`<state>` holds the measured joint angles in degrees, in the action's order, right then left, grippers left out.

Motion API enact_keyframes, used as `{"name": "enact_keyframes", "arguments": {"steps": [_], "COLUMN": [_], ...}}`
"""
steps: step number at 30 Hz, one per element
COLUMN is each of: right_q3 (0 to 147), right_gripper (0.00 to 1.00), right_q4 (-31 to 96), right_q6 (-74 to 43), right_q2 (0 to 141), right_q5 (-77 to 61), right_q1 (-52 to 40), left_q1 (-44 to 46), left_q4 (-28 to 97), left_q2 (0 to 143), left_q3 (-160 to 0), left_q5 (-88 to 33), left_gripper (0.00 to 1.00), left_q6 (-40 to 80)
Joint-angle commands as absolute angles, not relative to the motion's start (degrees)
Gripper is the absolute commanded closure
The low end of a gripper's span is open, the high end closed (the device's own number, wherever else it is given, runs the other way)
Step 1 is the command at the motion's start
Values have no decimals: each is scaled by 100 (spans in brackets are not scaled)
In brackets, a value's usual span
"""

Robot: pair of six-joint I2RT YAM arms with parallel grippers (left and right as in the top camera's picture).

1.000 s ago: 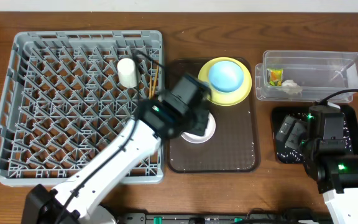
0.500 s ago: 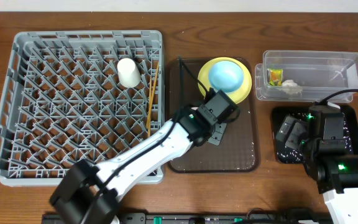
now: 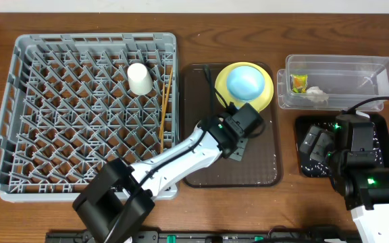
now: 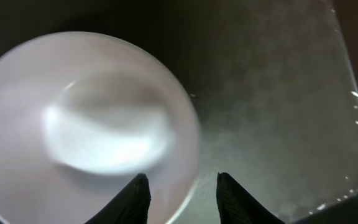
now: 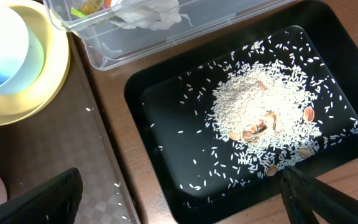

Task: Sort waste into correct bins and load items into the dishwasher rack
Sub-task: 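Lower the left gripper and grasp the white bowl rim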

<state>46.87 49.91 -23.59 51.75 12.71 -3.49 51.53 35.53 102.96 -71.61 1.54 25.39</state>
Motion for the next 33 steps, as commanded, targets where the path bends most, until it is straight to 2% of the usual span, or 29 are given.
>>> {"name": "enact_keyframes", "arguments": {"steps": [1,19,33], "right_q3": [4713,4713,4713], "right_gripper": [1,1,1], "right_q4": [4995,4995,4995], "right_q6": [-2307,-2307,-2307], "right_q2": [5175,5175,5175], "right_q5": [1347,1347,1347], "right_q1": [-318,-318,-318], "left_q1": [5284,5382,5382], "left_q4": [3503,3465,2915], "left_q2": [10374,10374,10377], "left_q3": [-7113,-7096,-6726], "left_q5": [200,222,416], "left_gripper": [62,61,61], "left_q6": [2585,2585,2582]}}
